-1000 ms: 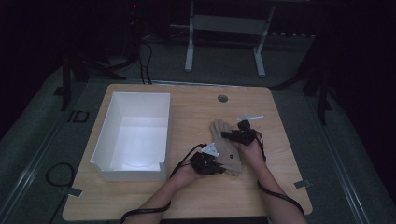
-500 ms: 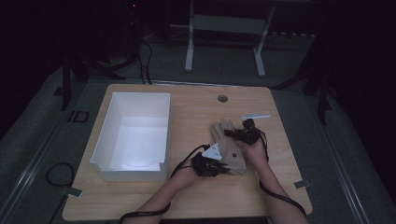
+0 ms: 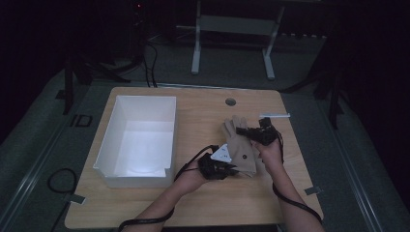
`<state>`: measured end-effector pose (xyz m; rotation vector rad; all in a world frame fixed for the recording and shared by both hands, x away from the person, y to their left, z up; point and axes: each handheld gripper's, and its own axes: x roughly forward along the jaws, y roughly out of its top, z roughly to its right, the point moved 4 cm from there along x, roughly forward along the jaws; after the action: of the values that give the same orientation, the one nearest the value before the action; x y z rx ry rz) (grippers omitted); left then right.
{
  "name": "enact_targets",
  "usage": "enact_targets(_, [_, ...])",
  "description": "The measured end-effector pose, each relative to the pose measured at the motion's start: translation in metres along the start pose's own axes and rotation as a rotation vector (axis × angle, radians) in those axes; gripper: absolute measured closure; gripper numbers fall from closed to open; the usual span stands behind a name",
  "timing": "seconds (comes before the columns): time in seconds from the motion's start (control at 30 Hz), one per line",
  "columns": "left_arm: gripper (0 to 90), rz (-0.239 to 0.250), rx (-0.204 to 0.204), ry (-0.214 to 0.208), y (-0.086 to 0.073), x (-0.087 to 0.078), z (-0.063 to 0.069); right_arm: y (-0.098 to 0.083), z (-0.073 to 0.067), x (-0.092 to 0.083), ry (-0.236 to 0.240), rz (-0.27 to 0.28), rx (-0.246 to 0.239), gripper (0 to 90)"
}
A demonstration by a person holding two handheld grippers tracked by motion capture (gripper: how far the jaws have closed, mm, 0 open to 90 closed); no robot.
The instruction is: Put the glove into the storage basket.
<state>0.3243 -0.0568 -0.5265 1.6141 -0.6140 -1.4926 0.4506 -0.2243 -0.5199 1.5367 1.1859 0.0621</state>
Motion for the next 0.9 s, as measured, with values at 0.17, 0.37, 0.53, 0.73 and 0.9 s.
enact_targets(0.17, [82.4,0.015,0.010,0.005,0.009,-0.010,0.002,0.013,-0.011,-0.008,0.008,0.013,-0.029,76.7])
enact_targets(0.37, [82.3,0.041,0.021,0.024,0.025,-0.032,0.002,0.035,-0.026,-0.021,0.027,0.050,-0.041,76.8])
enact_targets(0.53, [82.3,0.053,0.023,0.047,0.034,-0.050,-0.002,0.051,-0.036,-0.029,0.045,0.082,-0.039,76.7])
enact_targets(0.73, [82.3,0.058,0.007,0.065,0.036,-0.067,-0.004,0.065,-0.045,-0.033,0.052,0.100,-0.050,76.7])
enact_targets(0.9, [82.3,0.046,0.024,0.084,0.040,-0.079,-0.002,0.072,-0.055,-0.030,0.069,0.100,-0.062,76.7])
